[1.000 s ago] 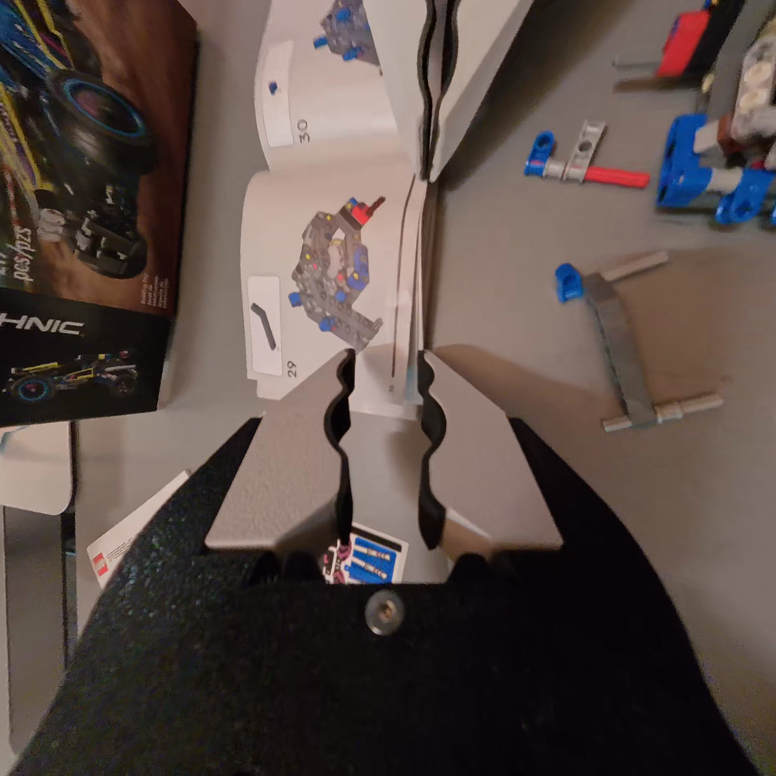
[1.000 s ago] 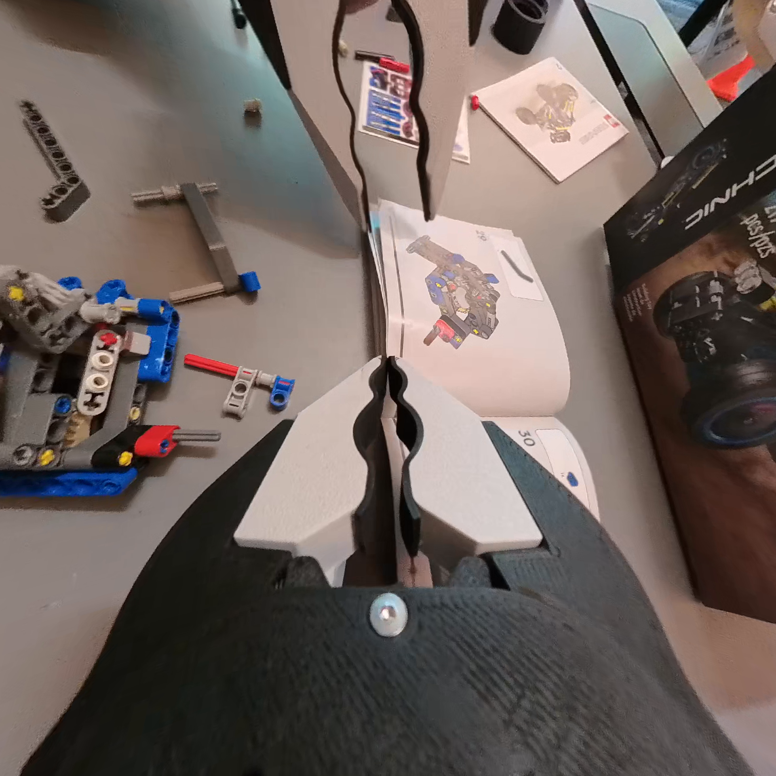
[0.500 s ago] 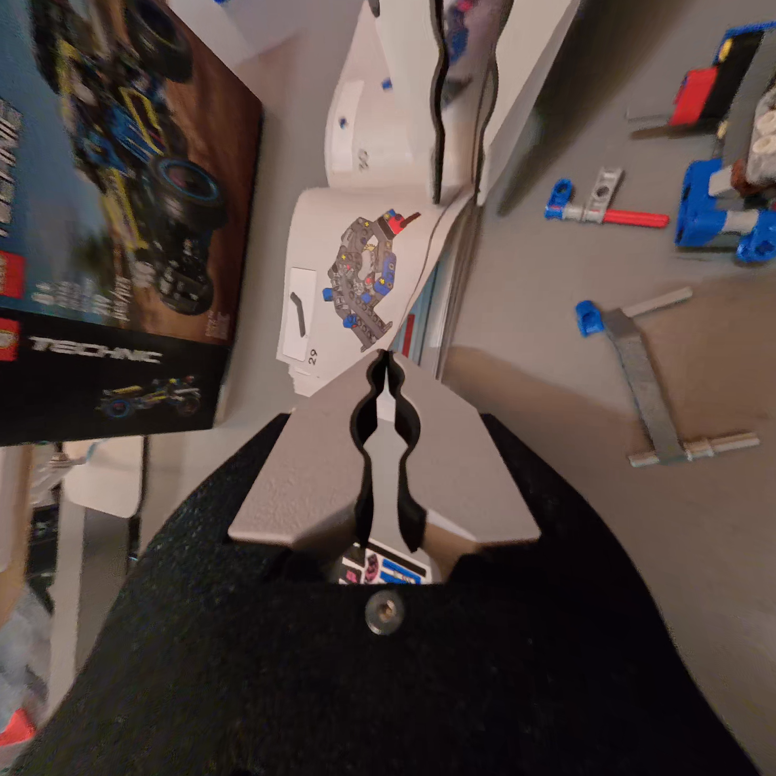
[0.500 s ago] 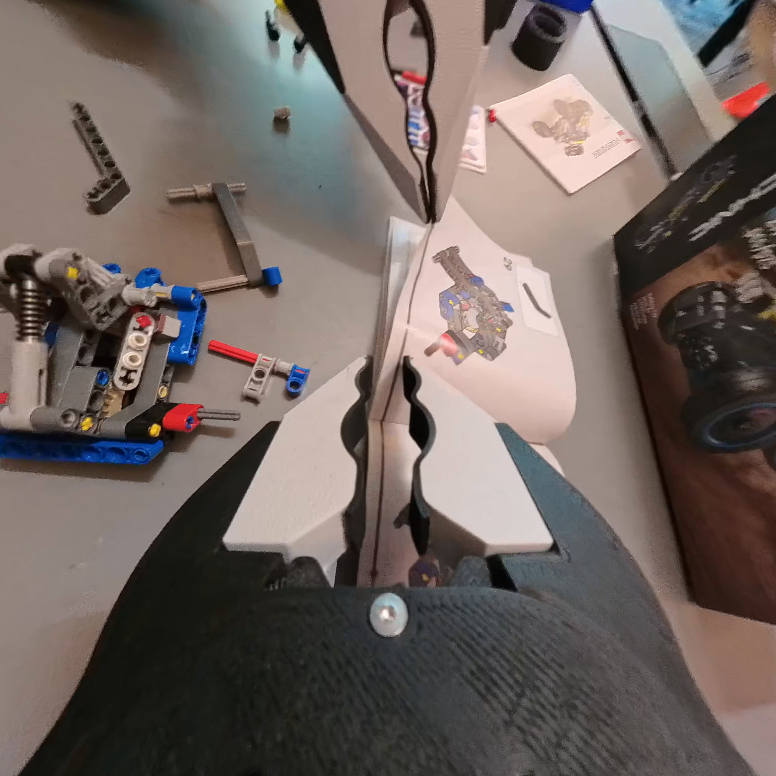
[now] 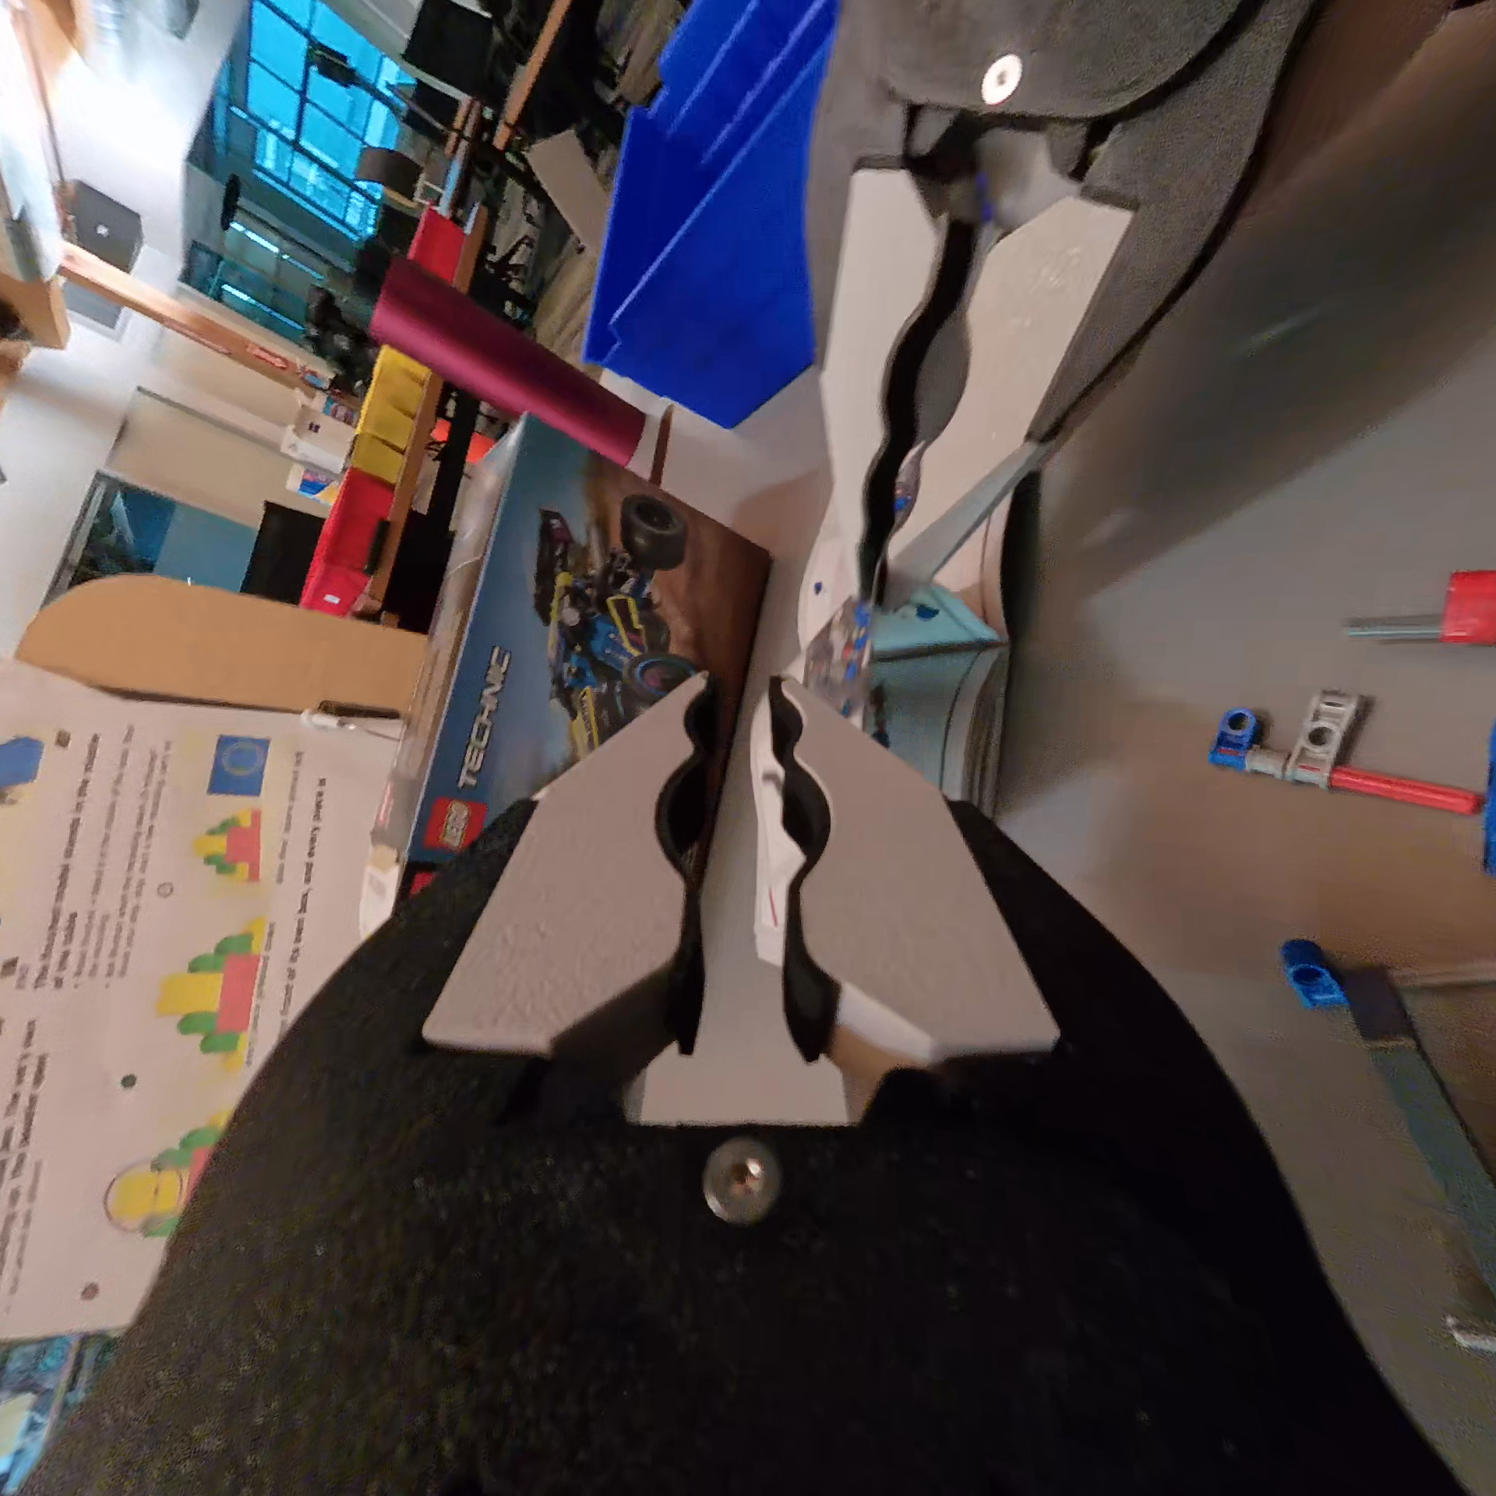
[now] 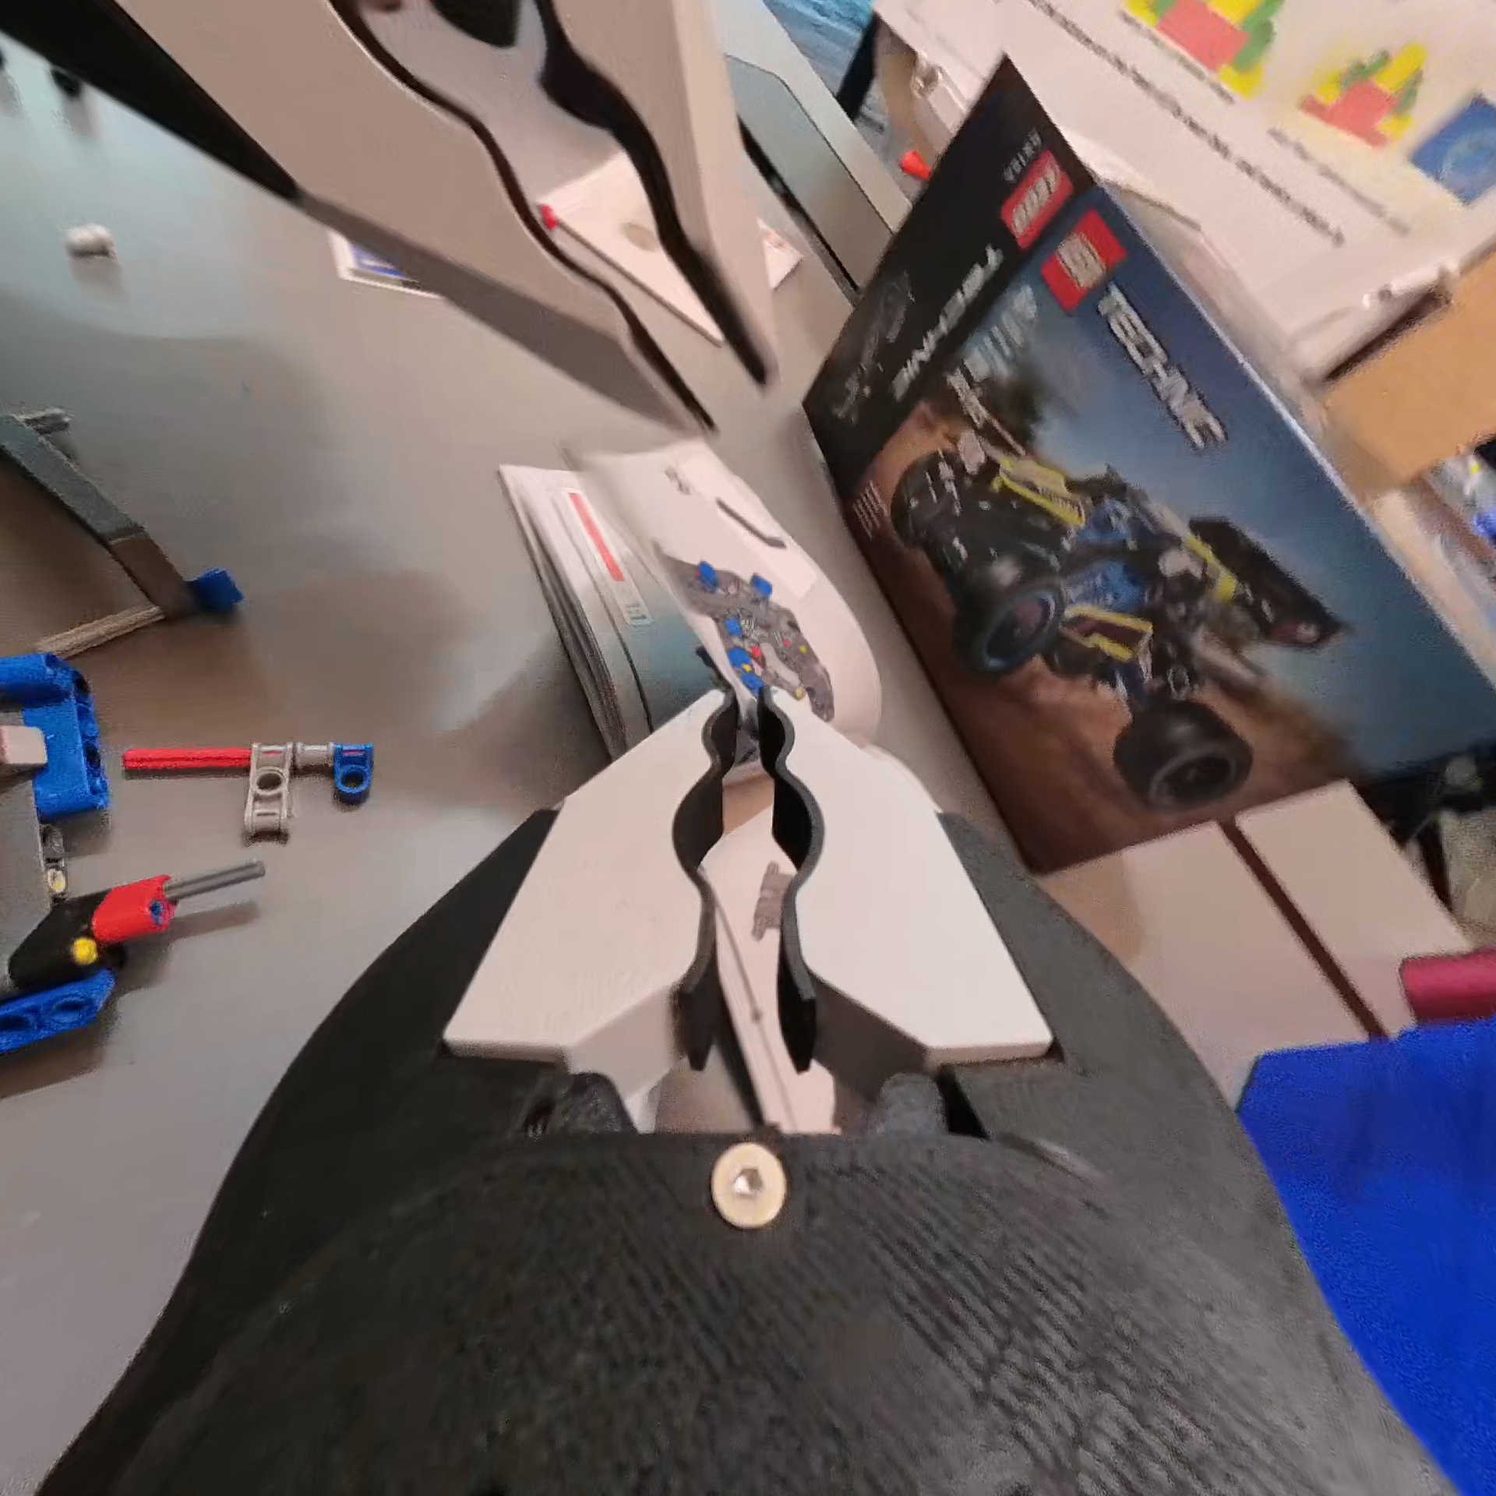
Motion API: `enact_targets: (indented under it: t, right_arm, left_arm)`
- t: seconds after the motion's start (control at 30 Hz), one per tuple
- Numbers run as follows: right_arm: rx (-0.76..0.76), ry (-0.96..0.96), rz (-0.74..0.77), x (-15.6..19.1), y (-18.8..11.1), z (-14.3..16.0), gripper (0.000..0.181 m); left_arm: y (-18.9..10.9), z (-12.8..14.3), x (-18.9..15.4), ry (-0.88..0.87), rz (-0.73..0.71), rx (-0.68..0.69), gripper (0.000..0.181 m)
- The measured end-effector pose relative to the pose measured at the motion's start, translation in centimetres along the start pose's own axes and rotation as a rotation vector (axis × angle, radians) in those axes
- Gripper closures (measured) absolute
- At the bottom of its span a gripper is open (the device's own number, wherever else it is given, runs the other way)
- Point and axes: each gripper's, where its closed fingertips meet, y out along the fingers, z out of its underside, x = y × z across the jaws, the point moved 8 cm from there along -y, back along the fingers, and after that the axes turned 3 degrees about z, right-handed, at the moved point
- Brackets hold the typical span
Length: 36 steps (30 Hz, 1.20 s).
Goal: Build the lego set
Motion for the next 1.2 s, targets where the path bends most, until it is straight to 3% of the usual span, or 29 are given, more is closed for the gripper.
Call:
enact_targets:
  t: [0.13, 0.2, 0.27, 0.33, 0.47, 0.53, 0.57, 0.63, 0.8, 0.93, 1.0, 1.2]
  right_arm:
    - [-0.009, 0.183, 0.061, -1.1, -1.4, 1.9, 0.179]
    - [-0.037, 0.276, 0.040, -1.3, -1.6, 2.4, 0.180]
    - [-0.066, 0.310, 0.020, -1.4, -1.6, 2.3, 0.179]
    - [-0.083, 0.278, -0.008, -1.1, -1.4, 2.0, 0.179]
    - [-0.096, 0.148, -0.027, 0.5, -0.6, 1.3, 0.179]
    - [-0.095, 0.089, -0.042, 1.4, -0.3, 0.9, 0.180]
    - [-0.095, 0.059, -0.052, 1.8, -0.2, 0.7, 0.180]
    - [-0.095, 0.004, -0.071, 2.6, 0.1, 0.5, 0.180]
    - [-0.105, -0.075, -0.116, 4.0, 0.5, 0.0, 0.180]
    - [-0.100, -0.160, -0.098, 4.6, 0.8, -0.3, 0.179]
    - [-0.099, -0.181, -0.105, 5.0, 1.0, -0.4, 0.179]
    - [-0.079, -0.282, -0.145, 6.1, 1.5, -0.5, 0.176]
  left_arm:
    - [-0.5, 2.5, 0.3, -0.196, 0.076, 0.017, 0.180]
    - [0.6, 3.8, -1.0, -0.292, 0.234, 0.110, 0.167]
    - [1.7, 4.3, -2.0, -0.356, 0.301, 0.121, 0.162]
    - [2.3, 4.3, -2.3, -0.526, 0.385, 0.046, 0.159]
    - [2.0, 4.4, -1.3, -1.089, 0.671, -0.267, 0.133]
    - [1.9, 5.4, -0.5, -1.298, 0.713, -0.362, 0.140]
    - [1.9, 6.0, -0.4, -1.374, 0.715, -0.368, 0.150]
    - [2.0, 7.0, -0.6, -1.489, 0.756, -0.341, 0.150]
    - [1.0, 8.1, -1.5, -1.657, 0.859, -0.267, 0.148]
    - [-0.6, 8.9, -2.9, -1.670, 0.798, -0.218, 0.134]
    - [-1.0, 9.3, -3.6, -1.692, 0.761, -0.223, 0.133]
    - [-1.6, 9.3, -3.6, -1.812, 0.841, -0.365, 0.128]
